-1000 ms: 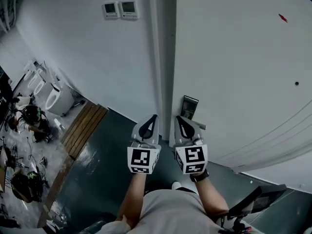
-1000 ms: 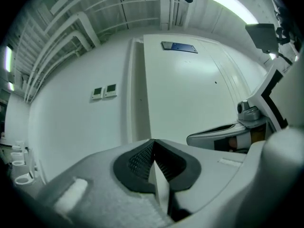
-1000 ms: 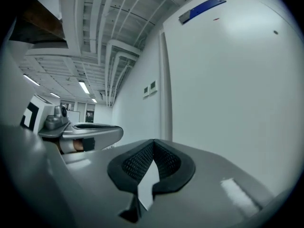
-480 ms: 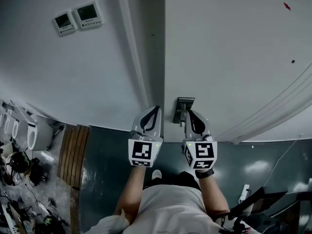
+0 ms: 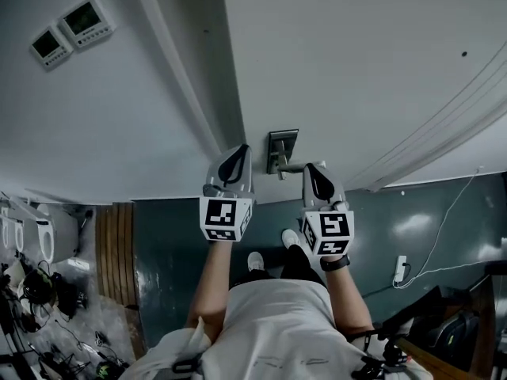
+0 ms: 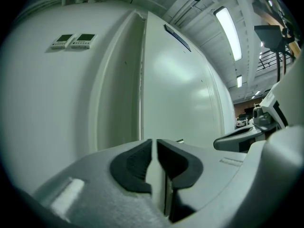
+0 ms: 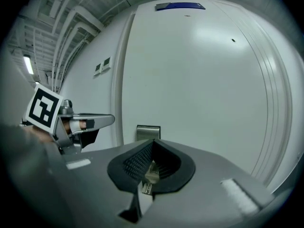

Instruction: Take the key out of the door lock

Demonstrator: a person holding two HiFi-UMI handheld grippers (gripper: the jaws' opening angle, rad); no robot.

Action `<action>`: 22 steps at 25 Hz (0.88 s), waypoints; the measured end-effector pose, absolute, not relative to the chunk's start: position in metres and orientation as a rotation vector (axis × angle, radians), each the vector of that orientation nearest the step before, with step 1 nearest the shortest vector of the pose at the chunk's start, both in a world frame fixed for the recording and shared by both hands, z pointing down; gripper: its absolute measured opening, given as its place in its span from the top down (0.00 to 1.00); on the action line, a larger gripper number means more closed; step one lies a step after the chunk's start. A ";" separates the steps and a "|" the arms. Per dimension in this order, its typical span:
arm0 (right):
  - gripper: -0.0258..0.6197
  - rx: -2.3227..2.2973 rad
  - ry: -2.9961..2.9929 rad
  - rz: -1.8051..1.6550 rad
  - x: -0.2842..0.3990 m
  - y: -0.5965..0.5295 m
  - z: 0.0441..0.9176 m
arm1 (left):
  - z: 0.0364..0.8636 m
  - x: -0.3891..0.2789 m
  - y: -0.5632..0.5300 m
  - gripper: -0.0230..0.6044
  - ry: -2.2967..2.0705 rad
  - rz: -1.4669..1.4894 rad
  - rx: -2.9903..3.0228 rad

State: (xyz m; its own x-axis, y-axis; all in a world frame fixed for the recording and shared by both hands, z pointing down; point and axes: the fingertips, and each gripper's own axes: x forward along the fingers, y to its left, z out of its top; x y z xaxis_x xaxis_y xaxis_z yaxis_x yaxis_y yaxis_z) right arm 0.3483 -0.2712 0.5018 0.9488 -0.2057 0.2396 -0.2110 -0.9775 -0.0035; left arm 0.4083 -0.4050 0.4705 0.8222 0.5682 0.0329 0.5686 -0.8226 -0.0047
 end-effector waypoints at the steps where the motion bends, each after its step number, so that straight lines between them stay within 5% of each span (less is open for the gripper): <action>1: 0.97 3.085 -0.328 0.395 0.346 -0.269 0.509 | 0.471 0.410 -0.404 0.81 -0.938 -0.050 -2.984; 9: 0.97 3.139 -0.345 0.530 0.322 -0.265 0.552 | 0.469 0.427 -0.398 0.70 -0.985 -0.077 -2.947; 22: 0.97 3.240 -0.446 0.793 0.328 -0.268 0.636 | 0.483 0.453 -0.391 0.79 -0.994 -0.089 -2.952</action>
State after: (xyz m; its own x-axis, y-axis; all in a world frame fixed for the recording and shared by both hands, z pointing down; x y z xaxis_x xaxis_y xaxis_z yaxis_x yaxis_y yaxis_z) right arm 0.3283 -0.2680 0.6358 0.8558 -0.3040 0.4186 -0.1997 -0.9406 -0.2747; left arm 0.4525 -0.3906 0.4833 0.7950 0.6034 0.0623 0.6048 -0.7963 -0.0059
